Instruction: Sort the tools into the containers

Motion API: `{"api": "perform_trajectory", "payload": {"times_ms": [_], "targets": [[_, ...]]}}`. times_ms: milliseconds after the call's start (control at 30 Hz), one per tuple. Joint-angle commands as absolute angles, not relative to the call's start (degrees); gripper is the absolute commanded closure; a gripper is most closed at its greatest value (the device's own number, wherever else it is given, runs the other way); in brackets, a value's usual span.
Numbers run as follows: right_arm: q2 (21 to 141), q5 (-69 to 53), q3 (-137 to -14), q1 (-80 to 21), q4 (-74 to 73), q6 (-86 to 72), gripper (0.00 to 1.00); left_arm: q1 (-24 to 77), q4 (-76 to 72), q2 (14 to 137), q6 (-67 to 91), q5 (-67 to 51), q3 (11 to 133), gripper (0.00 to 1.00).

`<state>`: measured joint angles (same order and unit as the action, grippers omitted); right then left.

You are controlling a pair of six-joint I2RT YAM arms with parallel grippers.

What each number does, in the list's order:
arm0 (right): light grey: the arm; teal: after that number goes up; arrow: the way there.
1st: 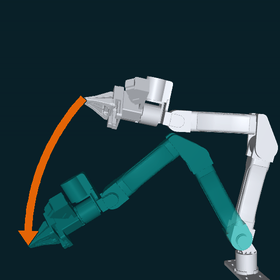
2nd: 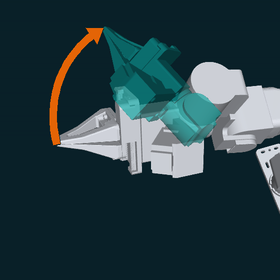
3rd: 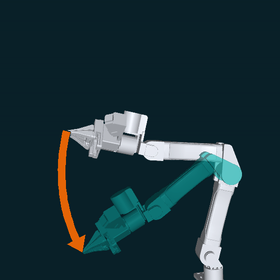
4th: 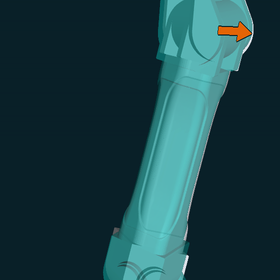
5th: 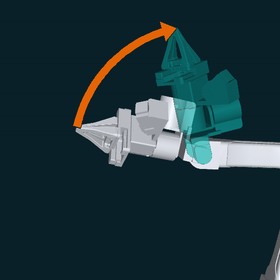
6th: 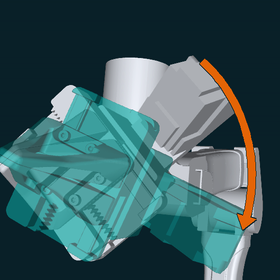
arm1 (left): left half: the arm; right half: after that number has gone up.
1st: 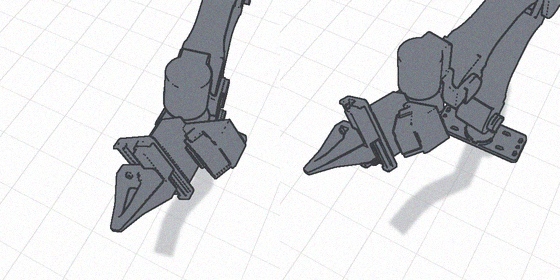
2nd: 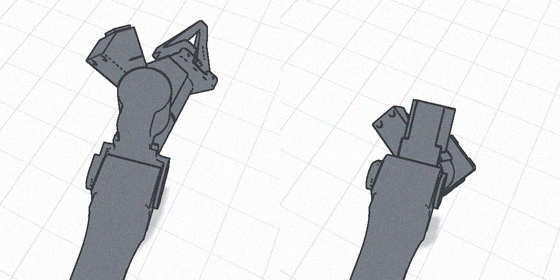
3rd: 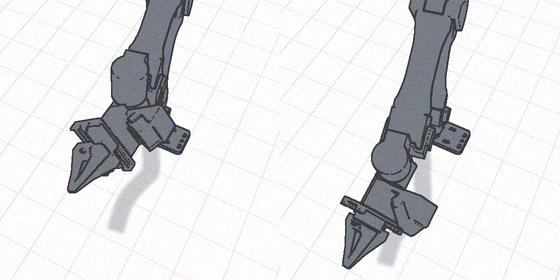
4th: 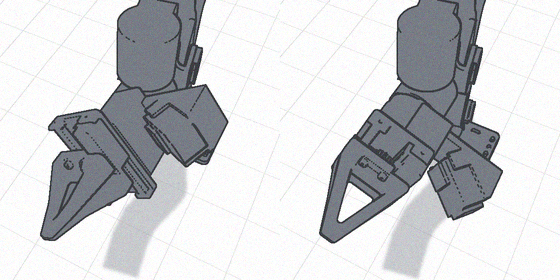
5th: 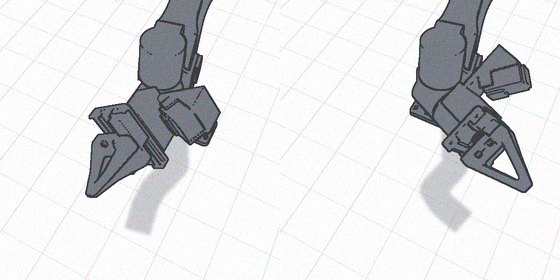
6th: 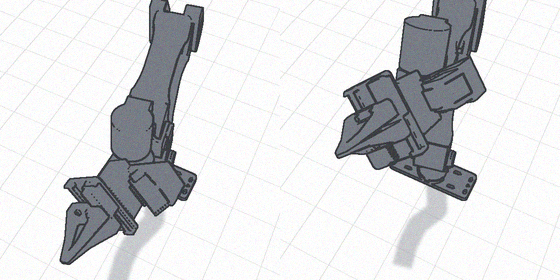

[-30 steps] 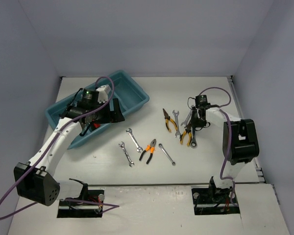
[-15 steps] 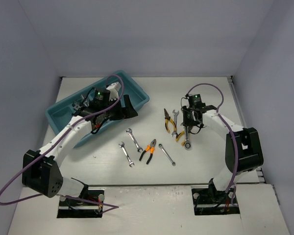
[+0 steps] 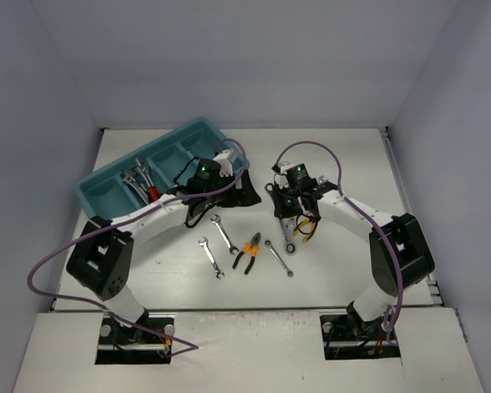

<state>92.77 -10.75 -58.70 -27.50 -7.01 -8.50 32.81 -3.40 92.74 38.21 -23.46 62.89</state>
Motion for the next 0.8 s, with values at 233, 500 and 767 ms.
{"api": "perform_trajectory", "payload": {"times_ms": [233, 500, 767], "targets": [[90.4, -18.1, -60.1, -31.0, 3.6, -8.1, 1.00, 33.8, -17.1, 97.6, 41.5, -23.4, 65.0, 0.23], [90.4, -19.6, -59.3, -31.7, 5.5, -8.7, 1.00, 33.9, -19.9, 100.0, 42.8, -22.3, 65.2, 0.44], [89.9, -20.9, -58.6, -31.8, 6.7, -9.0, 1.00, 33.9, -24.0, 103.4, 45.6, -23.5, 65.6, 0.66]]}}
